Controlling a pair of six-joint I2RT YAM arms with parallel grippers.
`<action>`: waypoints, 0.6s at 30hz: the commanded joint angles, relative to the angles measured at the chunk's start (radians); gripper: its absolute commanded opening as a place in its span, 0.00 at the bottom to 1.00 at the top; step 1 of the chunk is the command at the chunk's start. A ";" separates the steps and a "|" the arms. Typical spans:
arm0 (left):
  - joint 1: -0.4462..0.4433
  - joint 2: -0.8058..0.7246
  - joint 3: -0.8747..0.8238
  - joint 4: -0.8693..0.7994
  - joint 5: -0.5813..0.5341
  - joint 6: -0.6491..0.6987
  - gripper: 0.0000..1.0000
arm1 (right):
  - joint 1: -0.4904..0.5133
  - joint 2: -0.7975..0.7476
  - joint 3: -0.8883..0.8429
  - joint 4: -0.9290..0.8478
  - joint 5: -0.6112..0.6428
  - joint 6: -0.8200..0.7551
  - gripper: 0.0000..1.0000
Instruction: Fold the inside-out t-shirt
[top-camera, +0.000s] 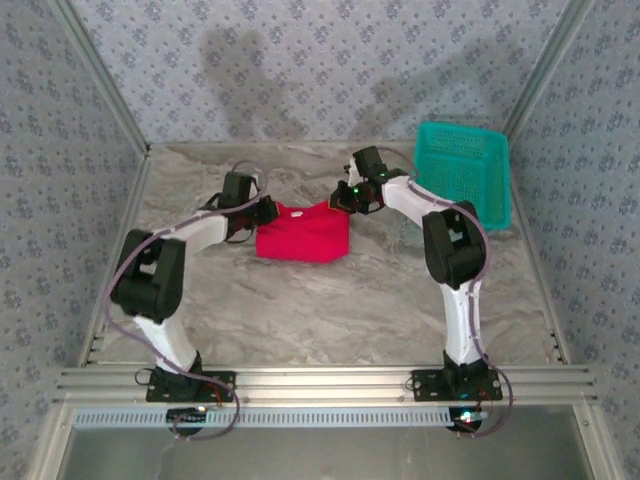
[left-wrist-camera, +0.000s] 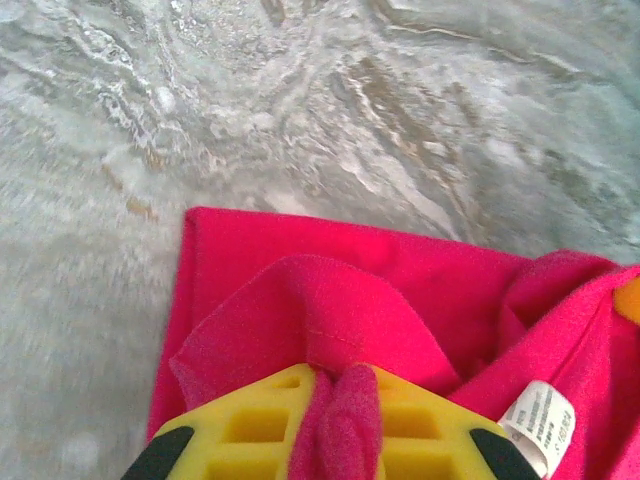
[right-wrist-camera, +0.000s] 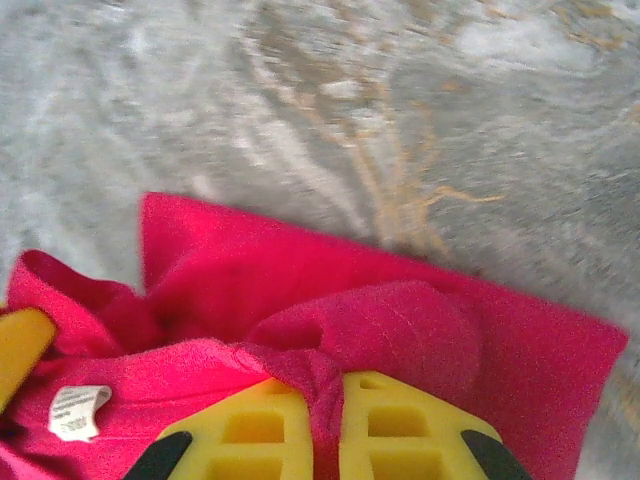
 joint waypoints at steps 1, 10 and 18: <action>0.001 0.119 0.057 -0.024 0.042 0.058 0.00 | -0.019 0.087 0.055 -0.078 0.029 -0.021 0.00; 0.003 0.028 0.098 -0.097 -0.056 0.087 0.34 | -0.022 0.047 0.157 -0.263 0.072 -0.029 0.20; -0.056 -0.157 0.237 -0.383 -0.268 0.187 0.52 | 0.016 -0.241 -0.007 -0.324 0.313 0.110 0.46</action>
